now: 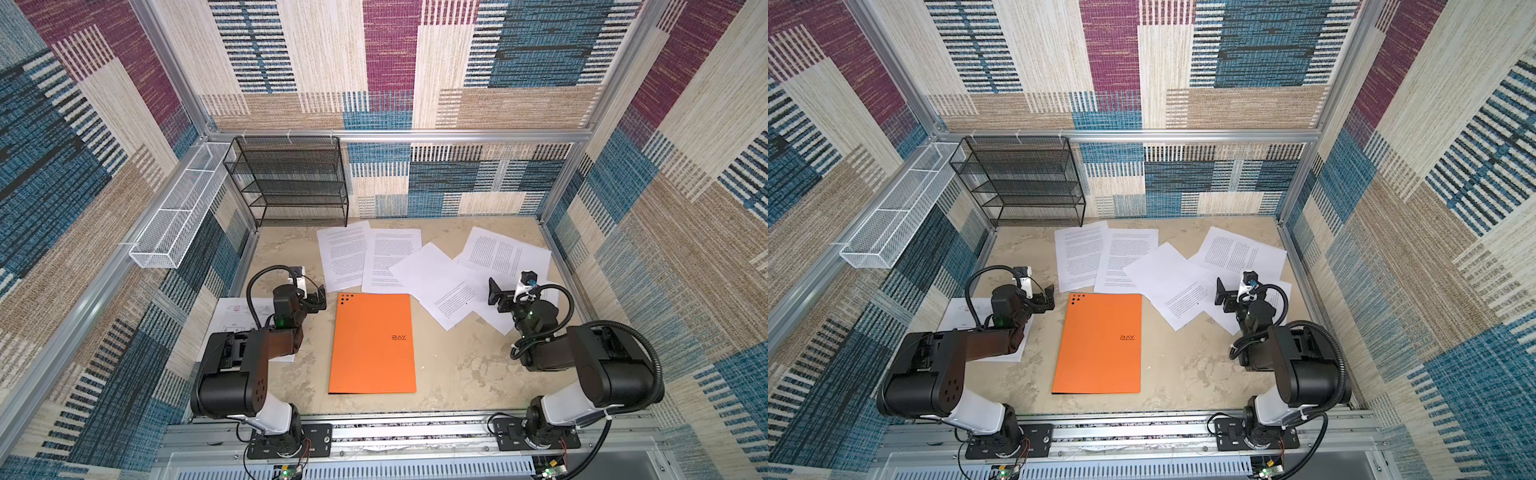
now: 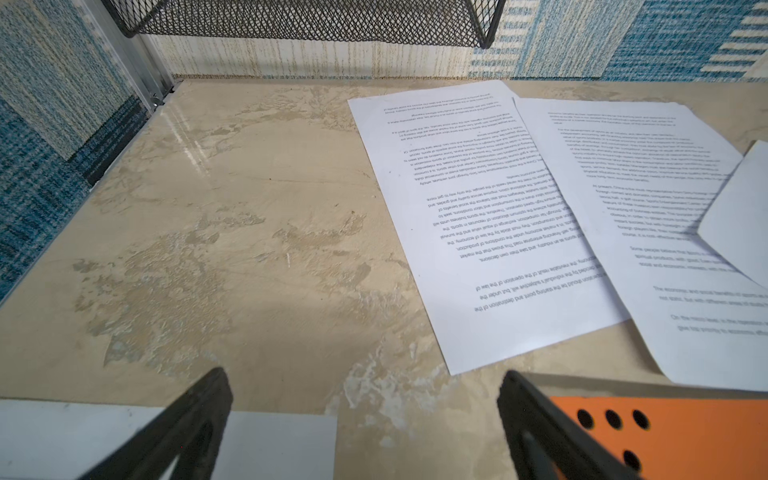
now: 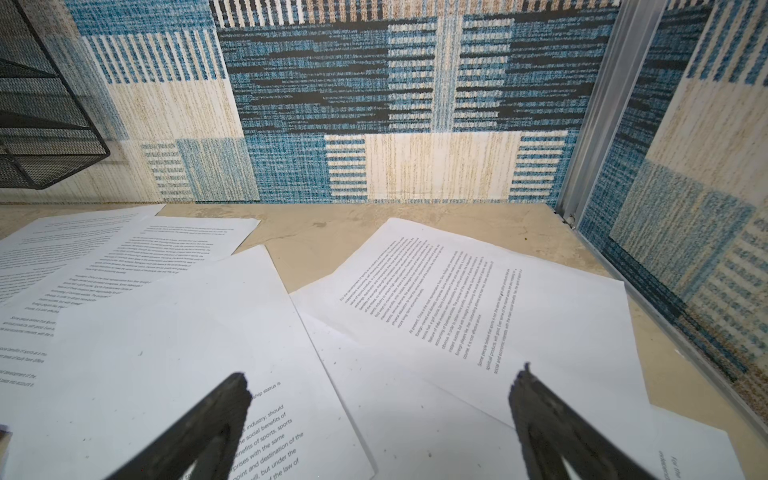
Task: Put the files into the folder
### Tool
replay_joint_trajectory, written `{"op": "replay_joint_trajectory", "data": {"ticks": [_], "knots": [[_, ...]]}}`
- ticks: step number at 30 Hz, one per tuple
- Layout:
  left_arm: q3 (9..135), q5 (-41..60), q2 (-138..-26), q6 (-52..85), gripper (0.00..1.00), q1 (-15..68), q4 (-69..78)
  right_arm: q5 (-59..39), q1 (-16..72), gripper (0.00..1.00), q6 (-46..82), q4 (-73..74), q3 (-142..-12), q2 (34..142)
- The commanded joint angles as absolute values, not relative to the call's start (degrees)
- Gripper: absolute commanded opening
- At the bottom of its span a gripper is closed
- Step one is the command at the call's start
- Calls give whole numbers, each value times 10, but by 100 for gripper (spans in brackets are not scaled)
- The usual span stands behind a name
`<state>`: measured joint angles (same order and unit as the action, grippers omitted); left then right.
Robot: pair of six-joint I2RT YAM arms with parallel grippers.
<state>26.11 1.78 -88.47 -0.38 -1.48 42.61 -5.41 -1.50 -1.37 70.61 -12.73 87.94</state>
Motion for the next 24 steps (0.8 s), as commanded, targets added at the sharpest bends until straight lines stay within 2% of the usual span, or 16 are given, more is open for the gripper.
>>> {"op": "replay_joint_trajectory", "data": {"ticks": [1, 20, 22, 24], "knots": [[263, 23, -884, -16, 100, -15, 434, -50, -15, 100, -16, 721, -127, 880], [266, 27, -885, -5, 100, -26, 428, -52, -16, 100, -16, 717, -131, 879], [266, -41, -851, 13, 100, -18, 407, -19, -12, 100, -9, 700, -134, 860], [324, -135, -785, 36, 100, -6, 251, 66, -5, 100, 20, 537, -182, 779]]}}
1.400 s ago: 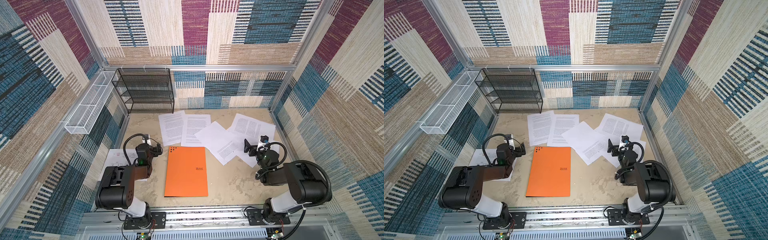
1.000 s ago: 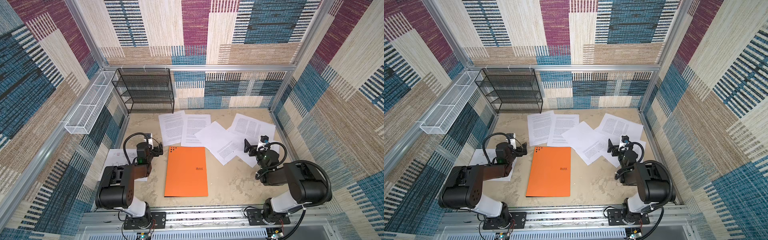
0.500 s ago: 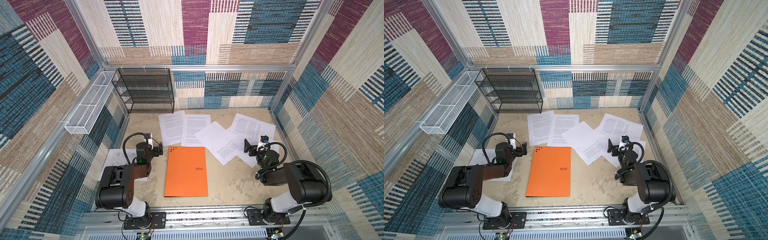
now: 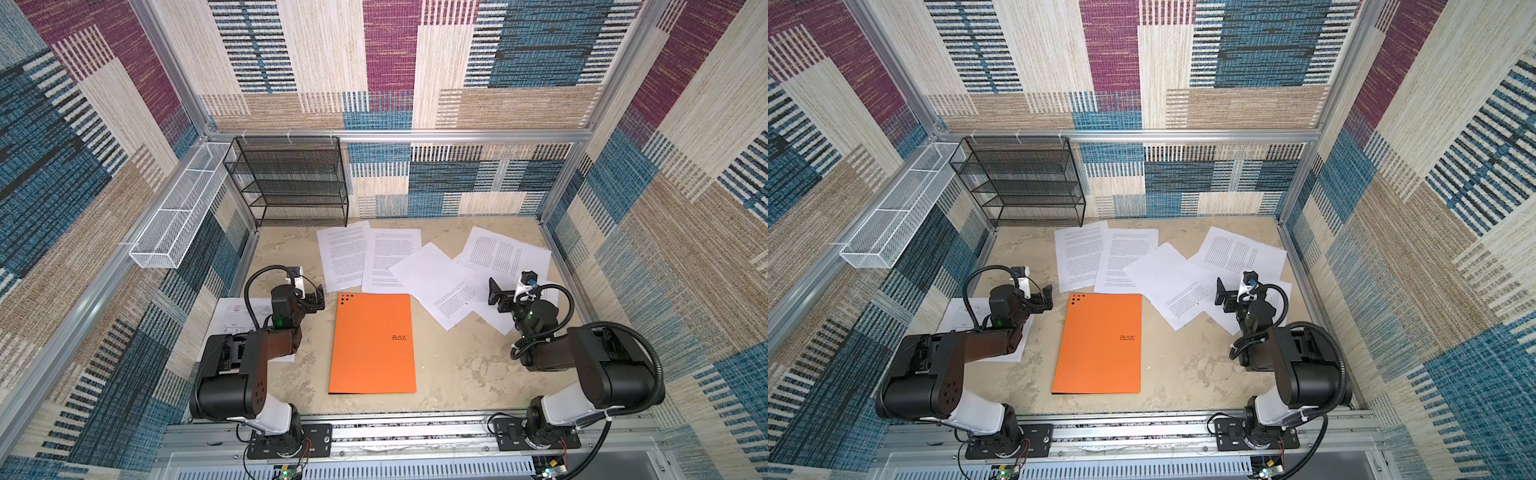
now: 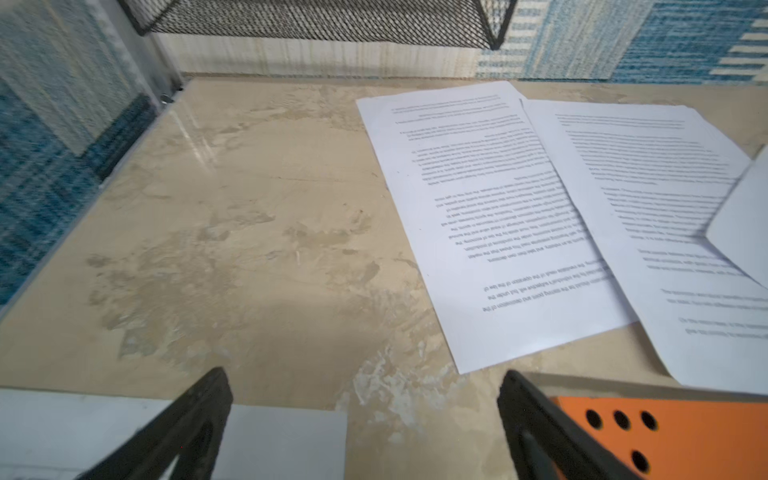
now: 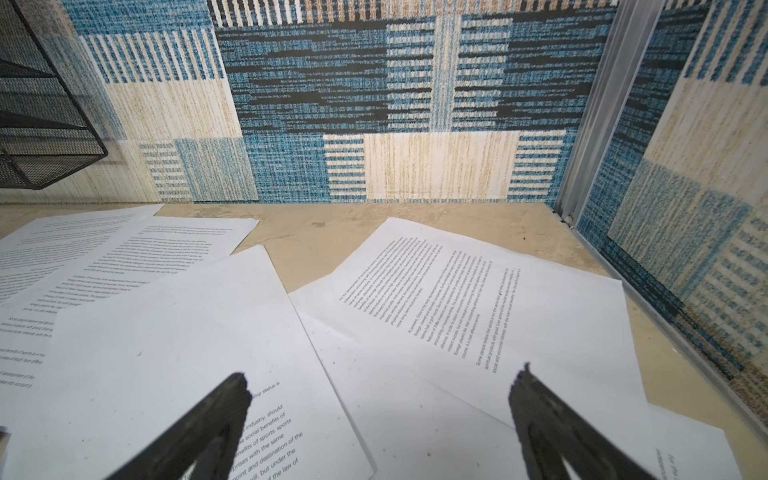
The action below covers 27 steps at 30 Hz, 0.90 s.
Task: Put the files into the folder
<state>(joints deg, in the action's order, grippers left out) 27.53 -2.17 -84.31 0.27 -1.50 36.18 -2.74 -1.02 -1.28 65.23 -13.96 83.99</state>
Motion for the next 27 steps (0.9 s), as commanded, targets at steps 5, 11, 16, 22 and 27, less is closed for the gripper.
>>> {"op": "replay_joint_trajectory", "data": {"ticks": [5, 11, 16, 22, 27], "knots": [[474, -125, -694, 235, 100, 3, -79, 155, -5, 100, 142, 275, -300, 689], [460, 76, -681, 388, 99, 31, -230, -16, 1, 100, 319, 128, -352, 698], [427, 61, -684, 377, 100, 113, -317, -85, 166, 100, 322, 88, -333, 713], [392, 93, -744, 349, 93, 137, -261, -120, 322, 100, 365, 110, -312, 784], [384, 110, -784, 347, 84, 144, -209, -167, 363, 100, 377, 153, -342, 876]]}}
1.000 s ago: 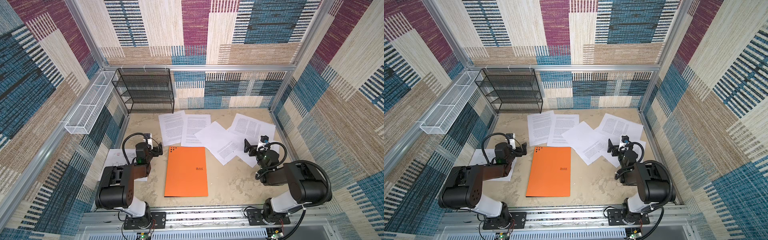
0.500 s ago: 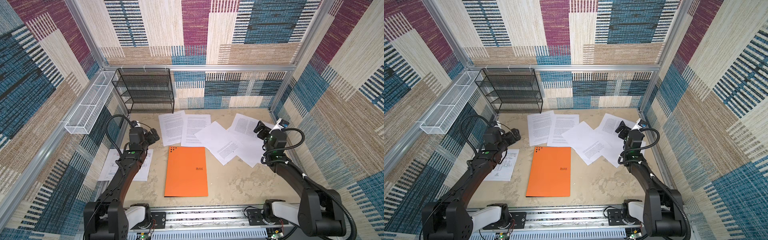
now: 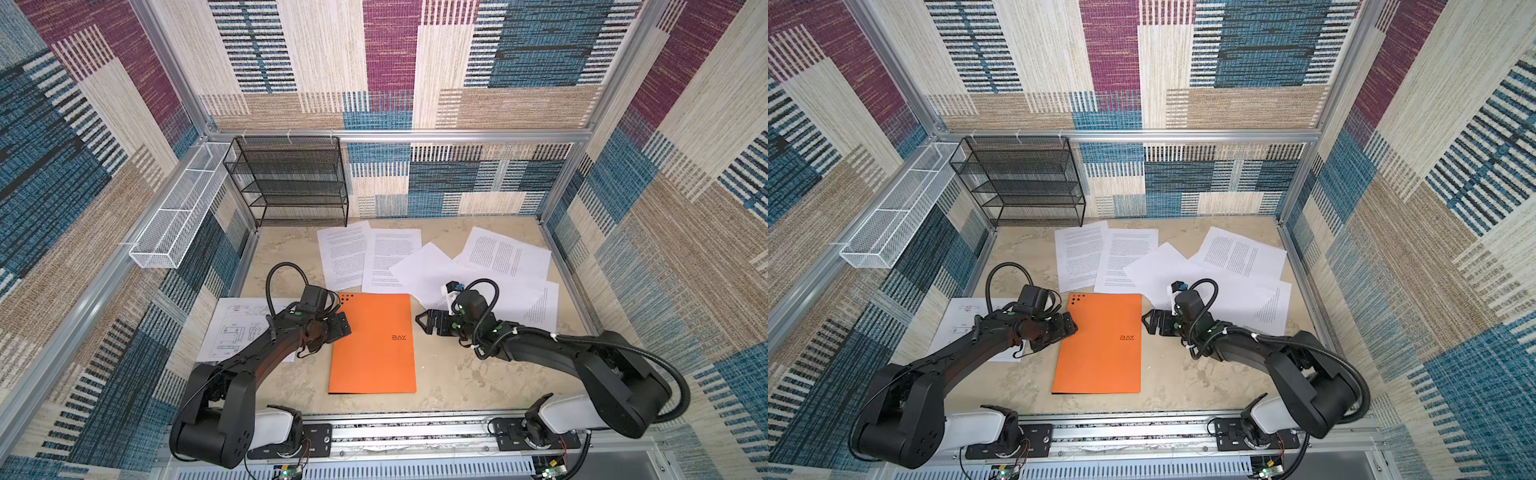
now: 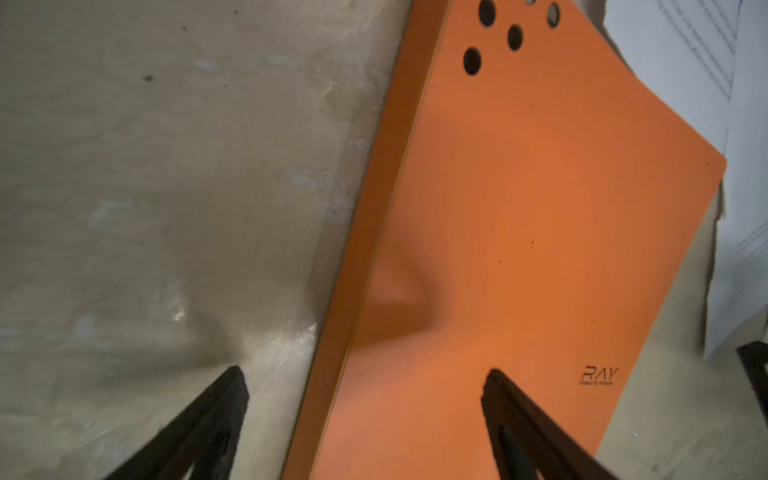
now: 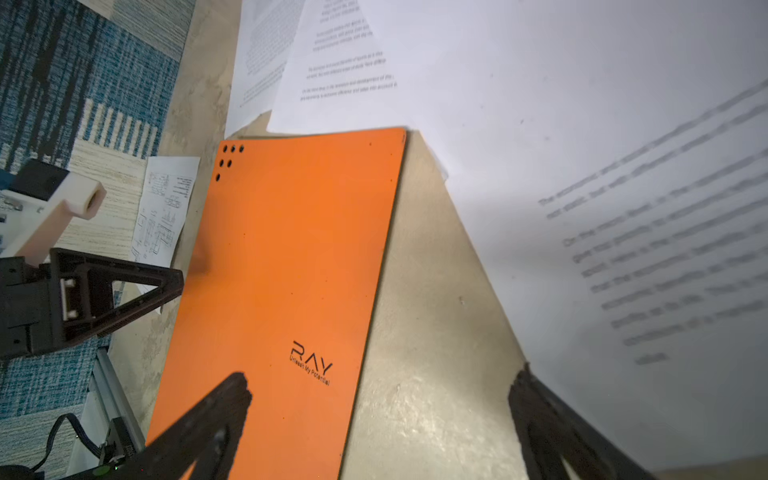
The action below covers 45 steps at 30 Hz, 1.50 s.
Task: Put the files into the folder
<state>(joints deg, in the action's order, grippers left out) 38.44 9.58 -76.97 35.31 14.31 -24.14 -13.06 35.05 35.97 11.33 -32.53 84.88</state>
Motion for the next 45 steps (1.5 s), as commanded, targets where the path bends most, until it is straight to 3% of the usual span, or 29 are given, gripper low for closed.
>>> {"op": "replay_joint_trajectory", "data": {"ticks": [1, 7, 14, 20, 26, 35, 45], "knots": [[383, 107, -792, 346, 82, 143, -206, -168, 372, 100, 378, 156, -354, 895], [378, 146, -834, 355, 62, 145, -163, -188, 388, 100, 397, 164, -398, 965], [370, 152, -856, 366, 53, 146, -151, -204, 389, 100, 422, 156, -419, 986], [349, 156, -865, 386, 53, 149, -135, -224, 389, 100, 446, 149, -430, 968], [339, 179, -871, 401, 61, 153, -105, -201, 389, 100, 448, 63, -474, 936], [338, 197, -876, 440, 65, 159, -80, -207, 378, 100, 444, 18, -502, 905], [333, 194, -879, 449, 64, 158, -80, -113, 328, 100, 437, -61, -456, 896]]}}
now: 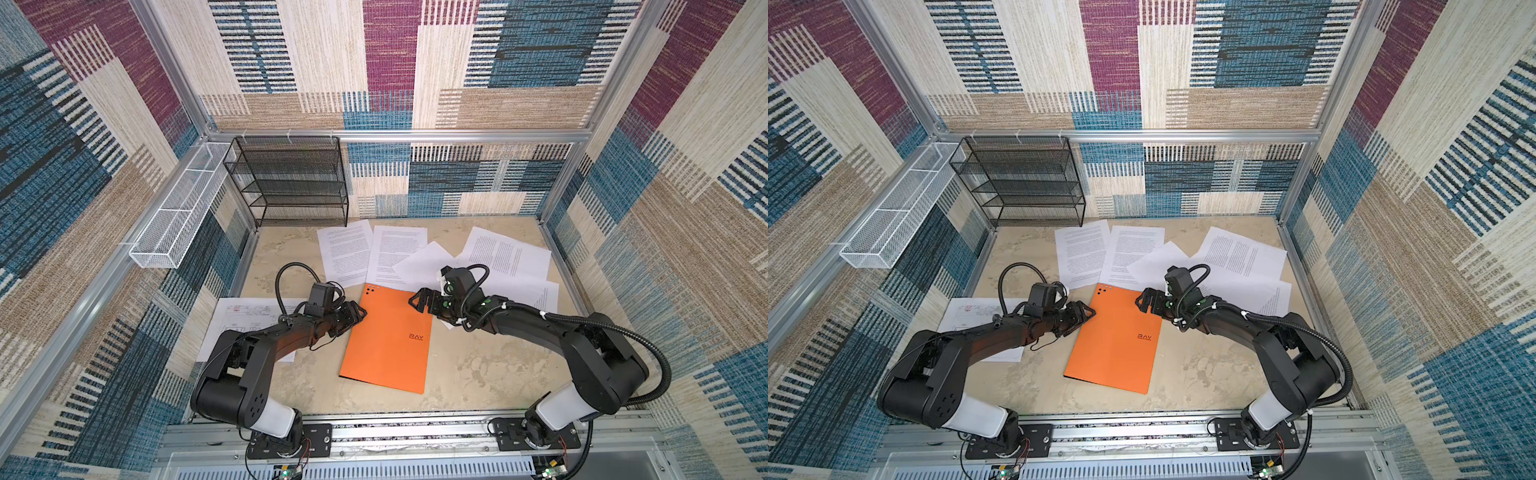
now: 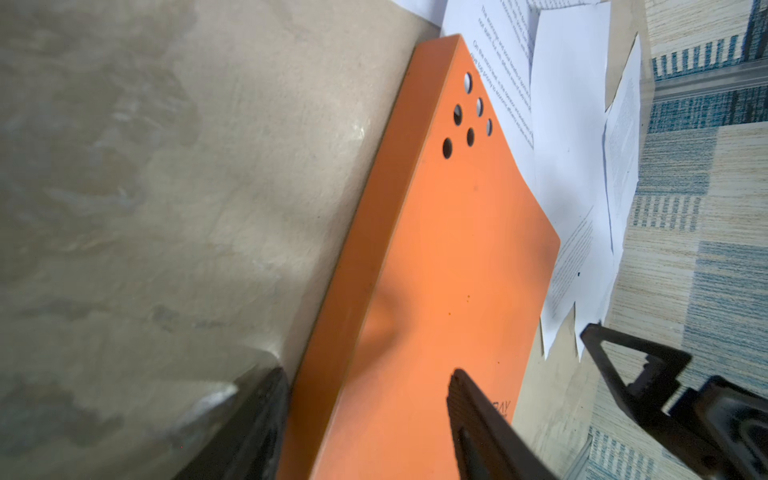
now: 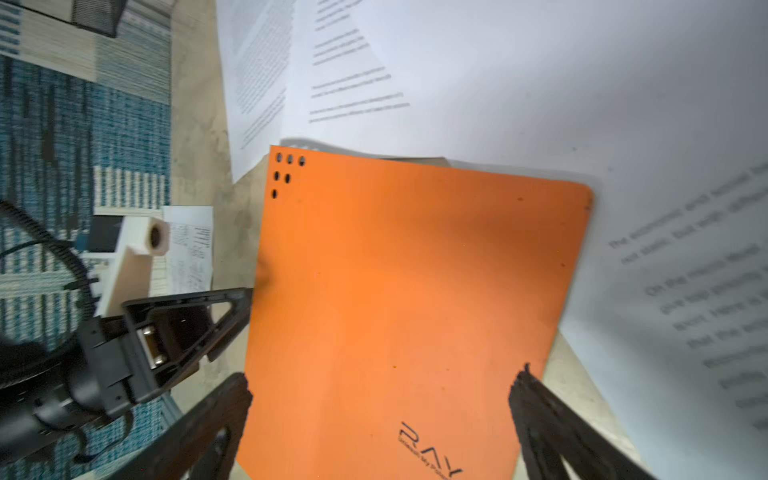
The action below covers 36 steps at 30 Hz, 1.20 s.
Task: Put the files into the folder
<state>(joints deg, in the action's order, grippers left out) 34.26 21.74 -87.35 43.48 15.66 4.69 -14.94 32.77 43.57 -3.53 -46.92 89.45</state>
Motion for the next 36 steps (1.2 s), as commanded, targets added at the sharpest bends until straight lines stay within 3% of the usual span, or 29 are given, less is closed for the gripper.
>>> {"op": "replay_joint_trajectory", "data": {"ticks": [1, 15, 24, 31, 36], "knots": [[333, 189, -877, 450, 64, 159, -86, -111, 329, 100, 441, -57, -450, 896], [326, 173, -874, 439, 66, 158, -91, -177, 344, 100, 480, 17, -445, 958], [318, 177, -891, 447, 64, 159, -77, -186, 345, 100, 510, 16, -452, 927], [310, 175, -890, 452, 64, 159, -70, -118, 354, 100, 521, -74, -500, 910], [308, 189, -894, 457, 64, 159, -58, -151, 354, 100, 532, -43, -501, 903]]}}
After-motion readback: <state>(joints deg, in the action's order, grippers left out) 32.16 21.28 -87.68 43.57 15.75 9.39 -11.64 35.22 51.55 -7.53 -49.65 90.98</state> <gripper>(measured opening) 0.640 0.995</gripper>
